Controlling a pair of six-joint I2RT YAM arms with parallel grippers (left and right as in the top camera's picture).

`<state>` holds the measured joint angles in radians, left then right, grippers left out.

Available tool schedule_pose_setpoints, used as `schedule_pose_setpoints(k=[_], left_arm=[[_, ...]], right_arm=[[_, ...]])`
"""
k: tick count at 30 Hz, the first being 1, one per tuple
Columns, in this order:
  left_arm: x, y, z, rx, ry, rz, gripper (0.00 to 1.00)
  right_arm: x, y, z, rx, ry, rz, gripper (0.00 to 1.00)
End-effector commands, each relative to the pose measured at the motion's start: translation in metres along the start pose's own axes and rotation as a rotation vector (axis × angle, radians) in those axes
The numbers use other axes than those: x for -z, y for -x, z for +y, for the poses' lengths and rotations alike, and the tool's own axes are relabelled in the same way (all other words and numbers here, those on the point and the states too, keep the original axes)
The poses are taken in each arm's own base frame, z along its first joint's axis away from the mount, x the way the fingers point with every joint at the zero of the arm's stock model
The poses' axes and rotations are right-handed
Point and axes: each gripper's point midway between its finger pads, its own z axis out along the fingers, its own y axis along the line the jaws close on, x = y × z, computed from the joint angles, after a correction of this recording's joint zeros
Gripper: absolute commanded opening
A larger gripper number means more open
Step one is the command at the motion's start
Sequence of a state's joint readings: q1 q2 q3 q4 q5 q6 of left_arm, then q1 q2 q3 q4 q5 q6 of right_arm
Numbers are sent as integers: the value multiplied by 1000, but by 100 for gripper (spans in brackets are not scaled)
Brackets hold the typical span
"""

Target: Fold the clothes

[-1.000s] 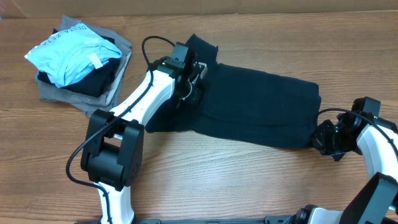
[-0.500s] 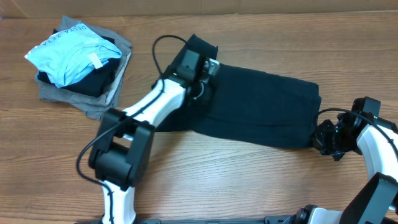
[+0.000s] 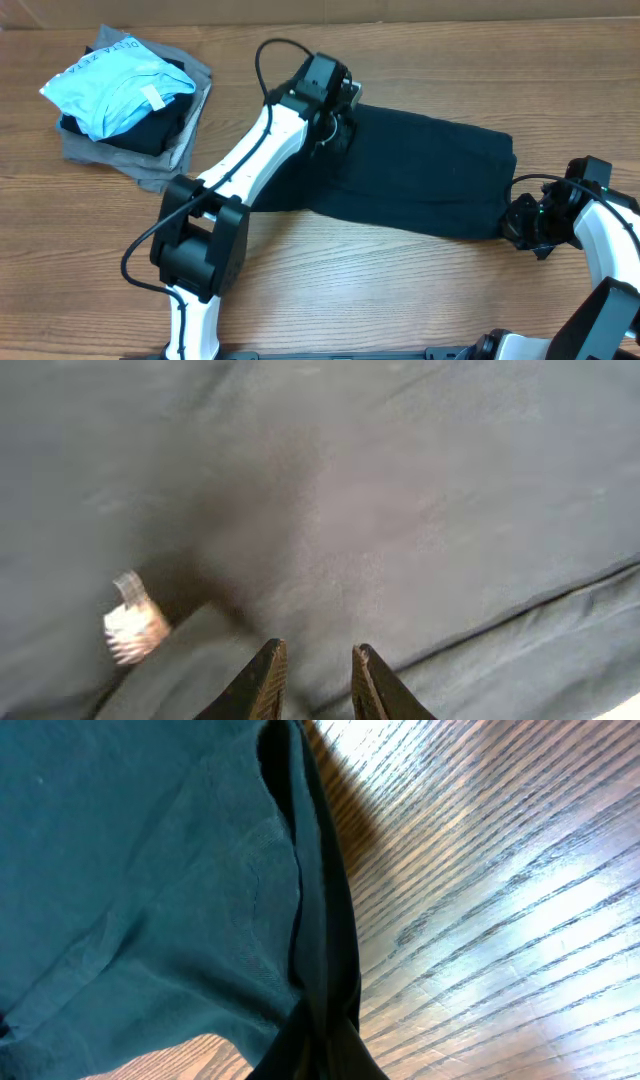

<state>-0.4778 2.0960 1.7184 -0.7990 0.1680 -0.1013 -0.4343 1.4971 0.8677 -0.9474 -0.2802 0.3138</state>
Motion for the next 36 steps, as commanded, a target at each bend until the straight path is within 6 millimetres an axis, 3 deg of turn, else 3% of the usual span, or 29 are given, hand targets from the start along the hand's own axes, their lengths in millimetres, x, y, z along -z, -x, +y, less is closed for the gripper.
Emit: schedule_pose_setpoints(k=[1, 4, 7, 11, 16, 24, 26, 28, 29, 32, 36], left_arm=[[24, 0, 36, 3, 232, 8, 26], [32, -23, 65, 89, 332, 91, 24], [37, -39, 83, 172, 258, 157, 23], [39, -32, 81, 148, -28, 130, 37], [36, -34, 97, 132, -38, 112, 42], [20, -48, 91, 97, -86, 125, 54], [14, -50, 92, 98, -88, 122, 40], [10, -53, 92, 114, -87, 120, 12], [8, -53, 92, 117, -87, 116, 4], [7, -40, 94, 106, -83, 65, 4], [6, -6, 95, 105, -73, -72, 4]], right_arm=[[6, 8, 2, 7, 0, -28, 5], [6, 7, 2, 6, -1, -26, 5], [6, 7, 2, 6, -1, -27, 5], [6, 10, 3, 9, 4, -37, 5], [6, 11, 3, 10, 5, -41, 5], [6, 12, 4, 11, 6, -44, 5], [6, 12, 3, 11, 6, -43, 5], [6, 11, 3, 11, 5, -42, 5], [6, 11, 3, 11, 5, -42, 5], [6, 12, 3, 11, 6, -43, 5], [6, 12, 3, 11, 6, -43, 5]])
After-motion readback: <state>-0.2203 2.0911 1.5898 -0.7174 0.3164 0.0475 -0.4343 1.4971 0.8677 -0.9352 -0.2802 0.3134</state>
